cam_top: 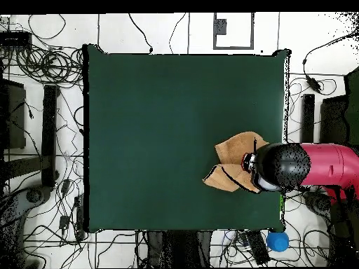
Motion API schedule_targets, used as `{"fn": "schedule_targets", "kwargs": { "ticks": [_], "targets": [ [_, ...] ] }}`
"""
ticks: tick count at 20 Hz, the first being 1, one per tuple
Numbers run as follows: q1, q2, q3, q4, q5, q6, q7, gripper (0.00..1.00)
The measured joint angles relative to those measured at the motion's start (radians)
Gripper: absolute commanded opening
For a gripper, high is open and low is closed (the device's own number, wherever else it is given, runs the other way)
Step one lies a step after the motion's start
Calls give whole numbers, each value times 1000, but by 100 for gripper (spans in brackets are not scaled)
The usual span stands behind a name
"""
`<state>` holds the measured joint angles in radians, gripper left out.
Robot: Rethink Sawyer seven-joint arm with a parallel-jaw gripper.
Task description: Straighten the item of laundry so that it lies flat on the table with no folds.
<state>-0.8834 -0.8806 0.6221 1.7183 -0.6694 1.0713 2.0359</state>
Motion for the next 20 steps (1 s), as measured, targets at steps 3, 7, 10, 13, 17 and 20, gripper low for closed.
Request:
{"fn": "schedule_targets", "kwargs": {
  "ticks": [3,7,10,13,17,20],
  "targets": [
    [-2,-11,0,2,-12,-36,0,0],
    [-1,-29,-2,5,-24,-76,0,0],
    [2,-45,-2,5,-27,-99,0,0],
    [3,-55,-3,5,-29,-117,0,0],
    [4,-54,-5,6,-30,-130,0,0],
    [8,-54,-9,8,-37,-136,0,0]
  ]
}}
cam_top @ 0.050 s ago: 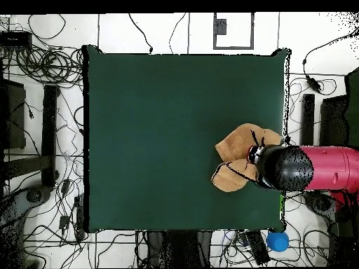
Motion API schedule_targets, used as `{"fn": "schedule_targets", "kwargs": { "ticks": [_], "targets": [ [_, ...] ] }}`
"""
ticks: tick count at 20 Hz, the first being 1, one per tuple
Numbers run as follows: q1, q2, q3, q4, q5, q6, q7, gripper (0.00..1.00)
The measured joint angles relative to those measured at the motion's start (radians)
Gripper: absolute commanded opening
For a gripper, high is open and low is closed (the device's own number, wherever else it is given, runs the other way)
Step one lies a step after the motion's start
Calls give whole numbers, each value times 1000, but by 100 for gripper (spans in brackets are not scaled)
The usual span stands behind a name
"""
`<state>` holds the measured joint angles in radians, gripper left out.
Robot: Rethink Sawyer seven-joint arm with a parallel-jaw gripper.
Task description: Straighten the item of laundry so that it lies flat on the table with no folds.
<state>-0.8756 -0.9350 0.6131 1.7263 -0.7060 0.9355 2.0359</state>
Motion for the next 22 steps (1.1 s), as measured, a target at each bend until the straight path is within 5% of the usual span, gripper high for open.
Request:
{"fn": "schedule_targets", "kwargs": {
  "ticks": [14,22],
  "targets": [
    [211,0,-135,19,-29,-35,5,0],
    [366,105,-194,-50,24,-35,5,0]
  ]
}}
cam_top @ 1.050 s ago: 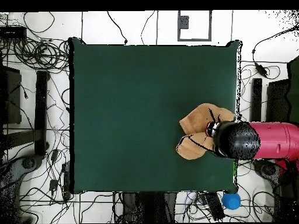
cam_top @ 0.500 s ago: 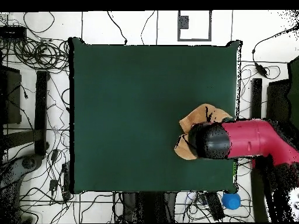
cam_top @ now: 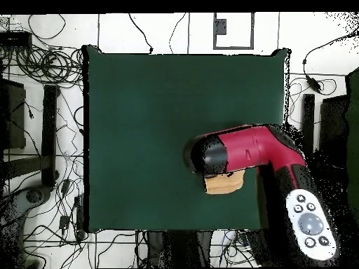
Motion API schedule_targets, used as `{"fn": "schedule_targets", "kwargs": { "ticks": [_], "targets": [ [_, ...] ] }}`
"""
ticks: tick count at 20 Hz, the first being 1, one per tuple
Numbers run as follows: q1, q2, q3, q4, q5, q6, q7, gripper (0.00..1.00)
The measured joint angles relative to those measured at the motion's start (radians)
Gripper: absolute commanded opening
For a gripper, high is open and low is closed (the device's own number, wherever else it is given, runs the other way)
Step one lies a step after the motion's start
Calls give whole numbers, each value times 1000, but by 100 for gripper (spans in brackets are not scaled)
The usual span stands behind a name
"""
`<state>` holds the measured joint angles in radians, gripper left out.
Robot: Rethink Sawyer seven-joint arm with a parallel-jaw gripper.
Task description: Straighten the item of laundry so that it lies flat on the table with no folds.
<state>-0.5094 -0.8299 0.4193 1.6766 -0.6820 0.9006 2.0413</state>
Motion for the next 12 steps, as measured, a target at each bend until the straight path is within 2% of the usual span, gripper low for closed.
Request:
{"fn": "schedule_targets", "kwargs": {
  "ticks": [5,12],
  "targets": [
    [39,51,-44,-31,32,0,0,0],
    [25,105,-92,-38,101,0,0,0]
  ]
}}
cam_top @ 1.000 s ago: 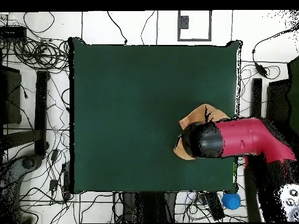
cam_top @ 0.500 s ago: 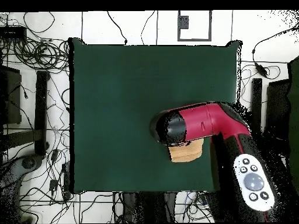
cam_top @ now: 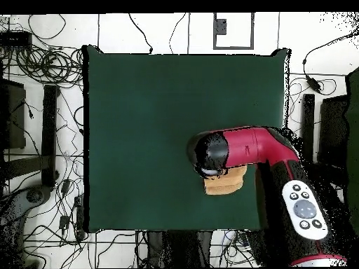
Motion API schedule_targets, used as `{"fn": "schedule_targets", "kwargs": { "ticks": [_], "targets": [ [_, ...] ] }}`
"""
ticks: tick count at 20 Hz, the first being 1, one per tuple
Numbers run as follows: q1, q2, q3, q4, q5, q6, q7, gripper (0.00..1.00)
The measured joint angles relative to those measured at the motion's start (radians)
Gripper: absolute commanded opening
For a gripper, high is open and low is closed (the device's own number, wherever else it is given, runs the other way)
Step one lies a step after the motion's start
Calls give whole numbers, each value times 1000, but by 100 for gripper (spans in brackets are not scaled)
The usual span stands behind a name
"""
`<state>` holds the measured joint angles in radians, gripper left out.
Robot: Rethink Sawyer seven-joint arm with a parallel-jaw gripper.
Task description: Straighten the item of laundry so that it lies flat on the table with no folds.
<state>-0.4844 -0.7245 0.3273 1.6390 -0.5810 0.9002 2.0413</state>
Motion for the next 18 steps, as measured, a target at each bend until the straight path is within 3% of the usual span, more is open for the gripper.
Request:
{"fn": "schedule_targets", "kwargs": {
  "ticks": [7,18],
  "targets": [
    [16,35,-52,-1,70,0,0,0],
    [266,7,-198,-44,13,0,0,0]
  ]
}}
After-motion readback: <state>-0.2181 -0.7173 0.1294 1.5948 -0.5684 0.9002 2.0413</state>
